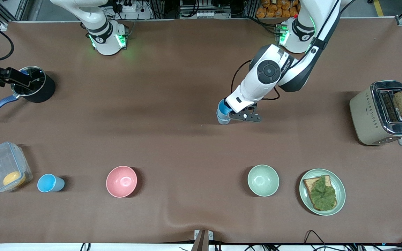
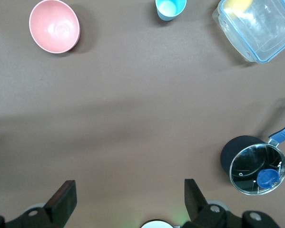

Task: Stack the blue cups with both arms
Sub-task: 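Open the left gripper and lift it off the stacked cups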

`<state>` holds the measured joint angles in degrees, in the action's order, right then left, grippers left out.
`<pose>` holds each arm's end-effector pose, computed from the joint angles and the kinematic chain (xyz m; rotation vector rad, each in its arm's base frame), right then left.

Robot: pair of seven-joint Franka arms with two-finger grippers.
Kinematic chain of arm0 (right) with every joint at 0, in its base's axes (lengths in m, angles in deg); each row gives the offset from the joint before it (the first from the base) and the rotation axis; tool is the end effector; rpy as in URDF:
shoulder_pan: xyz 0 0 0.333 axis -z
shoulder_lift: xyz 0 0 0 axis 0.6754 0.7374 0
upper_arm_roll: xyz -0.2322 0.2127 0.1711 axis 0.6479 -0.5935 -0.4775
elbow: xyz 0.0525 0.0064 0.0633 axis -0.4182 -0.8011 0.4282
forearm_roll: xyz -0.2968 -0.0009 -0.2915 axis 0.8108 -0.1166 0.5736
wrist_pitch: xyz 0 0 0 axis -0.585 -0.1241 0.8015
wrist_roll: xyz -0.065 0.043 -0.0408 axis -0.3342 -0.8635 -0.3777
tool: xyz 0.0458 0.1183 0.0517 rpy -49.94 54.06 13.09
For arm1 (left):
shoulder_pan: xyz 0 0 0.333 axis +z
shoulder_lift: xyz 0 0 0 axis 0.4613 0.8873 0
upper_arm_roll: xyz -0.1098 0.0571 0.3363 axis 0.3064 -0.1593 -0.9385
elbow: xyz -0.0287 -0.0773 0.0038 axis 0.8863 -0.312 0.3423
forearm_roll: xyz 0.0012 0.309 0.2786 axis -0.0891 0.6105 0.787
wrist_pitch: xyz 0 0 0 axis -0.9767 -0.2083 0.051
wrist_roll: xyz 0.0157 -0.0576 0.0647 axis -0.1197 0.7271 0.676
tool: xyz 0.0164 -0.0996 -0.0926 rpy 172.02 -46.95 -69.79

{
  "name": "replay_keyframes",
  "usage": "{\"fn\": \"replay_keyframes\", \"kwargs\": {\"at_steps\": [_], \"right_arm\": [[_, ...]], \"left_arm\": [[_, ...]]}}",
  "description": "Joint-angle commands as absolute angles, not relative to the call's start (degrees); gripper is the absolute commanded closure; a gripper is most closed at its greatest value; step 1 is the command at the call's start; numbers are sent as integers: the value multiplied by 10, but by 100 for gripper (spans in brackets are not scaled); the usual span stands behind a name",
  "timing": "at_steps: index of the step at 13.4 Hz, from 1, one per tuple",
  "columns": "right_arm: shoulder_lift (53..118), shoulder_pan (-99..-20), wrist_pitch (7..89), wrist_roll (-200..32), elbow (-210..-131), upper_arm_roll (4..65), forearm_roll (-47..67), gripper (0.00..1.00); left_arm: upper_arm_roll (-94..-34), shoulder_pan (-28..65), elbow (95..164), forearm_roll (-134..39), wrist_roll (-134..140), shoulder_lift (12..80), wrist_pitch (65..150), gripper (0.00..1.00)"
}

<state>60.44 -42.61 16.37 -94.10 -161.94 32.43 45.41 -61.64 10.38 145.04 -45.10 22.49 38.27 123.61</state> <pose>0.5557 -0.0278 0.6328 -3.1097 0.2227 0.1640 0.5027 -0.3870 0.3082 2.9570 -0.1665 -0.1278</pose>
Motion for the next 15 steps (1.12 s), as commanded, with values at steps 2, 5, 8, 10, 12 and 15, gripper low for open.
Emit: {"fn": "replay_keyframes", "kwargs": {"at_steps": [2, 5, 8, 10, 12, 15], "right_arm": [[610, -413, 153, -935, -1607, 315, 461, 0], [610, -413, 153, -935, -1608, 315, 461, 0], [610, -413, 153, -935, -1608, 315, 461, 0], [610, -412, 153, -935, -1608, 315, 461, 0], [610, -416, 153, -939, -1607, 315, 461, 0], [610, -413, 153, -935, -1608, 315, 461, 0]], "left_arm": [[-616, 107, 1453, -462, 230, 376, 1236, 56], [-616, 108, 1448, -456, 220, 368, 1236, 0], [-617, 133, 1449, -454, 222, 340, 1237, 0], [-617, 178, 1450, -454, 219, 303, 1236, 0], [-617, 240, 1451, -454, 222, 243, 1233, 0], [-629, 290, 1450, -453, 220, 200, 1217, 0]]}}
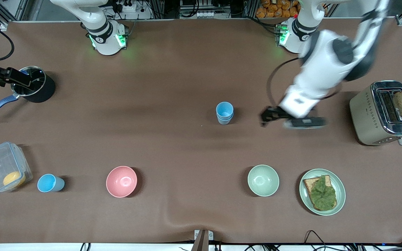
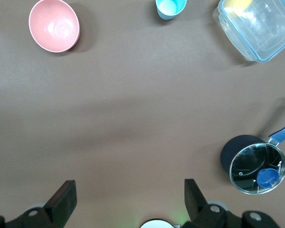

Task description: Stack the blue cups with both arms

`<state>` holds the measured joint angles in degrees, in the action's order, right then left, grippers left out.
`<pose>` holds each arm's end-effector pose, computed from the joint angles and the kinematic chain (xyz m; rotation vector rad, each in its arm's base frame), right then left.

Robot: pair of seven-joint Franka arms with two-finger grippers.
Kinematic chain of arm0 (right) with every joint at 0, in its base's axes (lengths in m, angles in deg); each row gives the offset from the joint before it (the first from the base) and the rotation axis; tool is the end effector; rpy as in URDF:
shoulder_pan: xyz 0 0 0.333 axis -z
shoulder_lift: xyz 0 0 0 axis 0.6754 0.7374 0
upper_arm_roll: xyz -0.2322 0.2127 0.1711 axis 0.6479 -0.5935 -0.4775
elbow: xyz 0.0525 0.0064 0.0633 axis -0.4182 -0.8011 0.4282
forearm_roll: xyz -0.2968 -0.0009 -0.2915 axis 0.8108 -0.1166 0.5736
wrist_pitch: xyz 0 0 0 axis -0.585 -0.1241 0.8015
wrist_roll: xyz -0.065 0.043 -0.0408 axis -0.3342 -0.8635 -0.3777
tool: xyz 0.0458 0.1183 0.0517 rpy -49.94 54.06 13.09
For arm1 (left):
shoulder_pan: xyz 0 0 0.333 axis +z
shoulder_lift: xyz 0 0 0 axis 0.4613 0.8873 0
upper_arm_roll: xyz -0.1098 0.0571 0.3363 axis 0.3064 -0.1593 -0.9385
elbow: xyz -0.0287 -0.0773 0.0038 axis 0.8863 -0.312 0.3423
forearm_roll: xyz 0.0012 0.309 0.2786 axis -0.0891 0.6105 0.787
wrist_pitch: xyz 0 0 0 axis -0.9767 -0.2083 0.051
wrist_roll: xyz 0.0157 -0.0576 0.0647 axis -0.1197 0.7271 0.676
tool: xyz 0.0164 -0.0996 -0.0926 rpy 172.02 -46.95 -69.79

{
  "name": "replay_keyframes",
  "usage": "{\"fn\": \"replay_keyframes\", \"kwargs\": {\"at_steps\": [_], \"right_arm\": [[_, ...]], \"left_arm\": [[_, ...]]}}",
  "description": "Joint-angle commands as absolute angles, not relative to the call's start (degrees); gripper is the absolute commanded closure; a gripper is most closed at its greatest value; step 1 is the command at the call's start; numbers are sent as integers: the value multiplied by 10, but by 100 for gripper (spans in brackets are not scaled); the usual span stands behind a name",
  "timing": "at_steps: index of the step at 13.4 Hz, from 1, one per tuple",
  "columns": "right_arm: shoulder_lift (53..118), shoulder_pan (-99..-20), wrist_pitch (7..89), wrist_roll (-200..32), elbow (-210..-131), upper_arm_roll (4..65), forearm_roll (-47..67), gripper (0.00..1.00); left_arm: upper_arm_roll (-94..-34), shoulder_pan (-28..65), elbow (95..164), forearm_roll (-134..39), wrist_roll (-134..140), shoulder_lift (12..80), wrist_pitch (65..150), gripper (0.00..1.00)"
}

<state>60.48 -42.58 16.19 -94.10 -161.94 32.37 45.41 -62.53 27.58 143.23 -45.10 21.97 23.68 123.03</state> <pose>0.5554 -0.0275 0.6321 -3.1096 0.2218 0.1699 0.5906 -0.2140 0.4737 2.8982 0.2435 0.3169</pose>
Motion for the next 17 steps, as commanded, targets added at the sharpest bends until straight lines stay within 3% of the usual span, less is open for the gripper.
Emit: {"fn": "replay_keyframes", "kwargs": {"at_steps": [1, 7, 9, 13, 17], "right_arm": [[610, -415, 153, -938, -1608, 315, 461, 0], [610, -417, 152, -941, -1607, 314, 461, 0], [610, -413, 152, -937, -1608, 315, 461, 0], [610, -415, 152, -942, -1608, 315, 461, 0], [610, -414, 151, -942, -1610, 315, 461, 0]], "left_arm": [[-653, 286, 1440, -432, 219, 194, 1183, 0], [-732, 275, 1264, -356, 215, 195, 937, 0], [-788, 254, 1230, -362, 189, 192, 885, 0], [-840, 251, 1216, -378, 111, 191, 856, 0], [-800, 254, 1210, -374, 116, 194, 841, 0]]}}
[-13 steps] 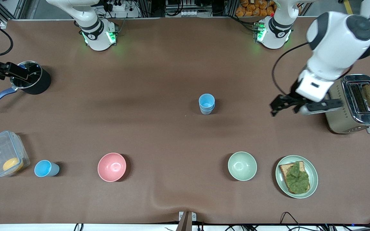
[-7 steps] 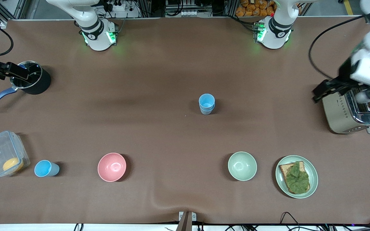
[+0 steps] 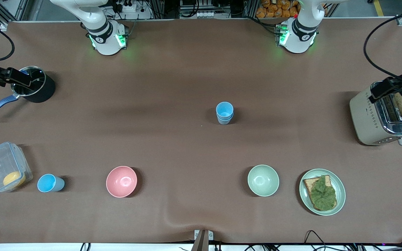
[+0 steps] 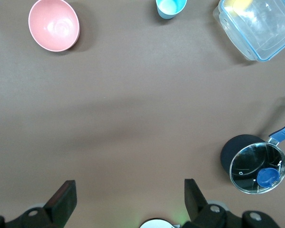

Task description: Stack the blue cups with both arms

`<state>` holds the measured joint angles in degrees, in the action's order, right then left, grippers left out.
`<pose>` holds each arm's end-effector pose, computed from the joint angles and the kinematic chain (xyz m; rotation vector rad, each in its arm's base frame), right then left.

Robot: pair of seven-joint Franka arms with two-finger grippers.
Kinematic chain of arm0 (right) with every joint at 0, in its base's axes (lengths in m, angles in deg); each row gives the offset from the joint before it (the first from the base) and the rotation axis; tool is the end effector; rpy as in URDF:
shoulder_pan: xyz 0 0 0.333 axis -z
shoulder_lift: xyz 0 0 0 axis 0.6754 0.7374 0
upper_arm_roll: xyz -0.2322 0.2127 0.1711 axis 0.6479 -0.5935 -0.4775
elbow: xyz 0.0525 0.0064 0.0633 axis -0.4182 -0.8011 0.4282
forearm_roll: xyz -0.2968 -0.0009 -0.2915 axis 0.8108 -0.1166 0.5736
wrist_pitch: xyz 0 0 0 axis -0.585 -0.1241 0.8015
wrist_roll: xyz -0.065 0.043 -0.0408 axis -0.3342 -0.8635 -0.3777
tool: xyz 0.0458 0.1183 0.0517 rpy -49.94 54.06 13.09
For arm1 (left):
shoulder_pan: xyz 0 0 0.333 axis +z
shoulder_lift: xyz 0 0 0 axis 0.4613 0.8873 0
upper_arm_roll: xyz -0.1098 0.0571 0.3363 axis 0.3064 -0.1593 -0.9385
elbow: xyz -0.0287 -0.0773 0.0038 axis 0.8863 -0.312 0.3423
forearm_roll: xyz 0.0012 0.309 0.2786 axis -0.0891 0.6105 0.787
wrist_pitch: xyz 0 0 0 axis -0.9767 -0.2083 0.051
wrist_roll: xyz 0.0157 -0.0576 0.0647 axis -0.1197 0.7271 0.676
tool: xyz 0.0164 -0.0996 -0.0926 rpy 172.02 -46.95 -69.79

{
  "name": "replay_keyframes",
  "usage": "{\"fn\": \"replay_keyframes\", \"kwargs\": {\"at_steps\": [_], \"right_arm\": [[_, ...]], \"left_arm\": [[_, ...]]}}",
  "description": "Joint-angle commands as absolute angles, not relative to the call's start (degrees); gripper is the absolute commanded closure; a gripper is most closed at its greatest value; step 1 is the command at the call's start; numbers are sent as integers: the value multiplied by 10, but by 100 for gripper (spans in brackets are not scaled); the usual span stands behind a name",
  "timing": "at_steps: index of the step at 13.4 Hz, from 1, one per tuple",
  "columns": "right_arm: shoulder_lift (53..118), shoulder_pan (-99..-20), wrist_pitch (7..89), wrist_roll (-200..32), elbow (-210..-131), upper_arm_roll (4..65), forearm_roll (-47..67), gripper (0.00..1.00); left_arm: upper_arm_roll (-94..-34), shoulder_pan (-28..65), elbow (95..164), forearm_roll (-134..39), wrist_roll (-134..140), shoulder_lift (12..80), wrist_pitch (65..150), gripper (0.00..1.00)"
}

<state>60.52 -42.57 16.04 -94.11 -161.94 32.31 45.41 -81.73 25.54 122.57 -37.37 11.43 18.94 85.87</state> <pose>0.5553 -0.0270 0.6316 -3.1095 0.2207 0.1751 0.5813 -0.0242 0.6386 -3.1143 -0.3320 -0.1205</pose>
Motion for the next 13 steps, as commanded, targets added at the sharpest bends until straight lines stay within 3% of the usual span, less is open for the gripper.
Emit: {"fn": "replay_keyframes", "kwargs": {"at_steps": [1, 13], "right_arm": [[610, -414, 151, -942, -1610, 315, 461, 0], [610, -413, 146, -942, -1610, 315, 461, 0]], "left_arm": [[-798, 254, 1209, -375, 116, 194, 840, 0], [-802, 261, 1207, -379, 98, 199, 840, 0]]}}
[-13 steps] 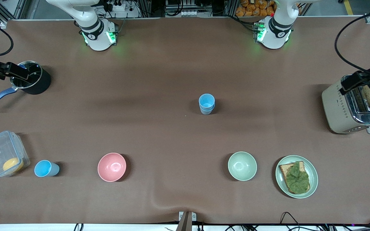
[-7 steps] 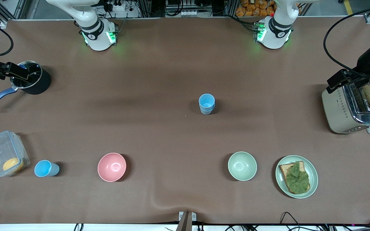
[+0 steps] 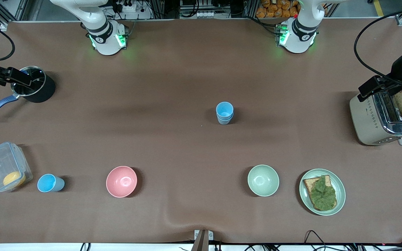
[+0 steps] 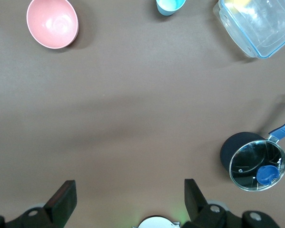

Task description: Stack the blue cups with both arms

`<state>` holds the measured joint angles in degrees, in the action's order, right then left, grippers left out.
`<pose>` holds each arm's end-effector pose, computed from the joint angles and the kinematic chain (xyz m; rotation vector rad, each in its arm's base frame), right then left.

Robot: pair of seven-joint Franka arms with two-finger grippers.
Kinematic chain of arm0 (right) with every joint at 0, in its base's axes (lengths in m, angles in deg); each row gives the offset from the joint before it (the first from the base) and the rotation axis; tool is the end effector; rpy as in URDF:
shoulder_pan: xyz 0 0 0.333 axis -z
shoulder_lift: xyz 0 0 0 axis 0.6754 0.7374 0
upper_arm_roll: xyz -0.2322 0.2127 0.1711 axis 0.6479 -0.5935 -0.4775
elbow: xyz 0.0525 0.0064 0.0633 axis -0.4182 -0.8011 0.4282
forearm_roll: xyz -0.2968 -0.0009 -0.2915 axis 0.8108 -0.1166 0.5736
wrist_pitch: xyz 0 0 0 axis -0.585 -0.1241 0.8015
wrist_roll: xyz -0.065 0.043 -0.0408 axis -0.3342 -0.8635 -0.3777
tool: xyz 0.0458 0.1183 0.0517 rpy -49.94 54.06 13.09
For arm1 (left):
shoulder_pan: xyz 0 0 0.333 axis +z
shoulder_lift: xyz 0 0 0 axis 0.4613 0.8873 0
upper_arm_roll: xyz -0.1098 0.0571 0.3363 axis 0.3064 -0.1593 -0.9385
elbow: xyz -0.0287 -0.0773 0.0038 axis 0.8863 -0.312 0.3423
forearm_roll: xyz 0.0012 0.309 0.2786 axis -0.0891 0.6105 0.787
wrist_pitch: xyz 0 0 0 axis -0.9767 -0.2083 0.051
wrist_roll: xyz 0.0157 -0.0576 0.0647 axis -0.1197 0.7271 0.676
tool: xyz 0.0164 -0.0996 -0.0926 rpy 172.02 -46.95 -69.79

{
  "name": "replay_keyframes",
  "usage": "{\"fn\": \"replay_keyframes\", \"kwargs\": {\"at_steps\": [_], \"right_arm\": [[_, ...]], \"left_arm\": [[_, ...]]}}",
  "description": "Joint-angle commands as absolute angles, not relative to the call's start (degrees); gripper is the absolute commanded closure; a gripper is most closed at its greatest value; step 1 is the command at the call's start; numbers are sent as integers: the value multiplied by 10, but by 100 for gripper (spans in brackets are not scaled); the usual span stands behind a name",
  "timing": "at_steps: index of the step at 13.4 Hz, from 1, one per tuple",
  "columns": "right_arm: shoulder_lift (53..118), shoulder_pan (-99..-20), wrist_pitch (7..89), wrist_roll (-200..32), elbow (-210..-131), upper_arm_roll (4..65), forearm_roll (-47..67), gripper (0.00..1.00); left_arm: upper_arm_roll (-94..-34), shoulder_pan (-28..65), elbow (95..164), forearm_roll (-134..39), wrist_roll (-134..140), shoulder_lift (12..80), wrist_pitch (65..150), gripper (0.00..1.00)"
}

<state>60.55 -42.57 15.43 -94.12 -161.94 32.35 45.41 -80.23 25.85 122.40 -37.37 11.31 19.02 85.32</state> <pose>0.5539 -0.0273 0.6305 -3.1086 0.2218 0.1925 0.5800 -0.0363 0.6384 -3.1172 -0.2965 -0.1082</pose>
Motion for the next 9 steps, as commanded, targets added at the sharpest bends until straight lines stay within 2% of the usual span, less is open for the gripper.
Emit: {"fn": "replay_keyframes", "kwargs": {"at_steps": [1, 4, 9], "right_arm": [[610, -413, 147, -942, -1610, 315, 461, 0], [610, -413, 145, -942, -1610, 315, 461, 0], [610, -415, 144, -943, -1610, 315, 461, 0]], "left_arm": [[-802, 261, 1207, -379, 78, 202, 840, 0], [-811, 261, 1182, -377, 10, 216, 840, 0], [-811, 261, 1183, -377, 19, 215, 840, 0]]}}
